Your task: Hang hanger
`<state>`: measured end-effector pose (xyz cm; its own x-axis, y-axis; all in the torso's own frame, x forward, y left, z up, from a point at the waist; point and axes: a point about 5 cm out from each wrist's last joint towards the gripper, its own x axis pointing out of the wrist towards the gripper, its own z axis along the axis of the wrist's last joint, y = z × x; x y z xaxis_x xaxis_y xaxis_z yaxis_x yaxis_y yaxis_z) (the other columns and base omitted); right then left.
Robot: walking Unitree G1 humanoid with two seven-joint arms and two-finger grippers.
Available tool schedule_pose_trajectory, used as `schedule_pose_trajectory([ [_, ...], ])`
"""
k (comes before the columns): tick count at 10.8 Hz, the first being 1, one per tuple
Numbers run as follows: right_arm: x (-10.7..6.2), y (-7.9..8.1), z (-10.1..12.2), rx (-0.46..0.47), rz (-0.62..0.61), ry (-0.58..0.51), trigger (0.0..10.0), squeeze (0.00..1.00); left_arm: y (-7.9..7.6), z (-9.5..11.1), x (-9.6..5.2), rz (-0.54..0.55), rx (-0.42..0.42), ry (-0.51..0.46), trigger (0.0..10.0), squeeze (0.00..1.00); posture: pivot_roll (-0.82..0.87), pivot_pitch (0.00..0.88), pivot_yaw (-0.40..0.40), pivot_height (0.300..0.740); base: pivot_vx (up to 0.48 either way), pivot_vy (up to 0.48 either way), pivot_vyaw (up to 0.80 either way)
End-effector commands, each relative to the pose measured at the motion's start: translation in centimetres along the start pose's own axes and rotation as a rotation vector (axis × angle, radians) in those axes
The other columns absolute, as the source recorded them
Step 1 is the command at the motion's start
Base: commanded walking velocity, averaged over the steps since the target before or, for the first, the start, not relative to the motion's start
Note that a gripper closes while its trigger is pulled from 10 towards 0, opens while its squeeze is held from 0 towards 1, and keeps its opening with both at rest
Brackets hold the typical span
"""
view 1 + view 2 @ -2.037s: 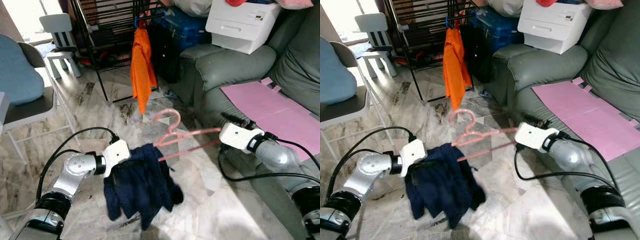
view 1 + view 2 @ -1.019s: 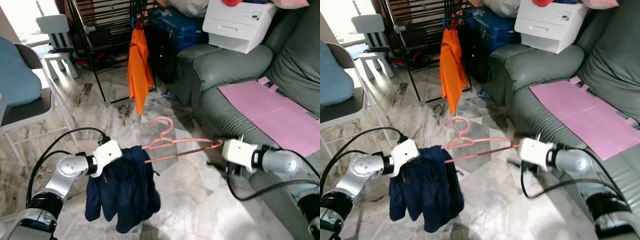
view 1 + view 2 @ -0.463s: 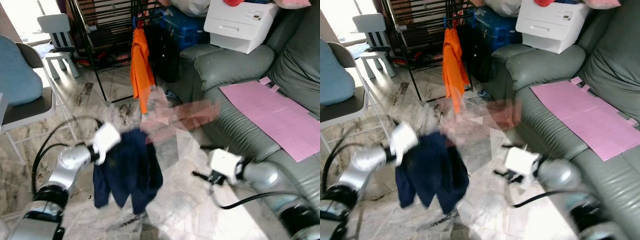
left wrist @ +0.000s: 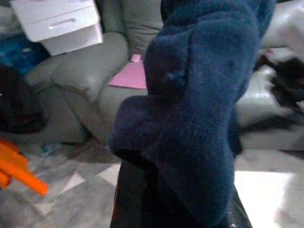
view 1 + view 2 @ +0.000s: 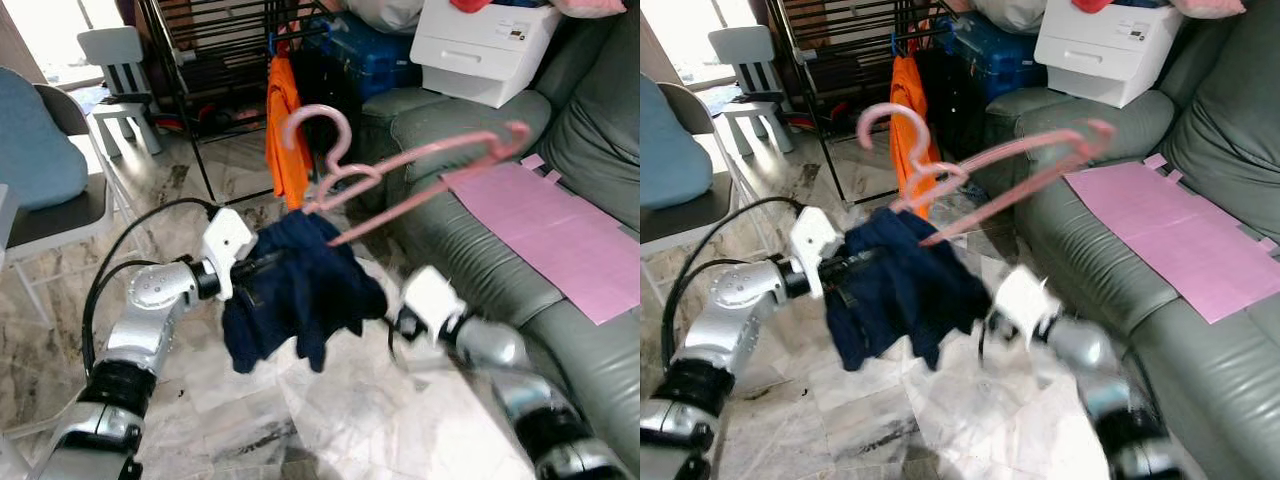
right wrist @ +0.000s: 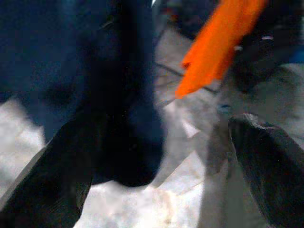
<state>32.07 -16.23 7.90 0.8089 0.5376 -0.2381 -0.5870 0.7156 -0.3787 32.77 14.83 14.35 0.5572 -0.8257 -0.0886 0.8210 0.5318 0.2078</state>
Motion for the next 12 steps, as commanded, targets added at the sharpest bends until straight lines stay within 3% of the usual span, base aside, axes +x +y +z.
schedule_pose_trajectory([
  [1, 0.3, -0.4, -0.1, 0.039, -0.042, 0.017, 10.0, 0.0, -0.3, 1.3, 0.2, -0.03, 0.009, -0.042, 0.0, 0.0, -0.17, 0.0, 0.062, 0.74, 0.0, 0.0, 0.0],
  [3, 1.2, -0.5, 0.1, 0.086, -0.092, 0.036, 10.0, 0.0, -1.5, 3.3, 0.6, -0.1, -0.011, -0.107, 0.0, 0.0, -0.16, 0.0, 0.055, 0.74, 0.0, 0.0, 0.0],
  [5, 1.7, -0.1, 0.6, 0.135, -0.061, 0.005, 10.0, 0.0, -1.4, 3.7, 0.5, -0.095, -0.008, -0.109, 0.0, 0.0, -0.16, 0.0, 0.052, 0.74, 0.0, 0.0, 0.0],
  [6, 1.6, 0.2, -0.5, 0.163, -0.055, 0.072, 10.0, 0.0, -1.6, 4.2, 0.5, -0.097, -0.014, -0.123, 0.0, 0.0, -0.16, 0.0, 0.051, 0.74, 0.0, 0.0, 0.0],
  [7, 1.5, 0.3, -1.3, 0.191, -0.056, 0.117, 5.5, 0.0, -1.7, 4.8, 0.6, -0.094, -0.019, -0.147, 0.0, 0.0, -0.16, 0.0, 0.048, 0.74, 0.0, 0.0, 0.0],
  [8, 0.9, 0.6, -2.8, 0.26, -0.076, 0.192, 0.0, 0.0, -1.3, 5.9, 0.6, -0.07, -0.026, -0.191, 0.0, 0.0, -0.16, 0.0, 0.043, 0.74, 0.0, 0.0, 0.0],
  [10, -1.5, 0.4, -6.4, 0.405, -0.145, 0.34, 0.0, 0.0, 0.3, 6.9, -0.5, 0.0, -0.024, -0.224, 0.0, 0.0, -0.15, 0.0, 0.034, 0.74, 0.0, 0.0, 0.0],
  [12, -5.3, -2.2, -8.8, 0.455, -0.292, 0.42, 0.0, 0.0, 1.2, 6.2, -2.3, 0.058, -0.052, -0.2, 0.0, 0.0, -0.16, 0.0, 0.033, 0.74, 0.0, 0.0, 0.0],
])
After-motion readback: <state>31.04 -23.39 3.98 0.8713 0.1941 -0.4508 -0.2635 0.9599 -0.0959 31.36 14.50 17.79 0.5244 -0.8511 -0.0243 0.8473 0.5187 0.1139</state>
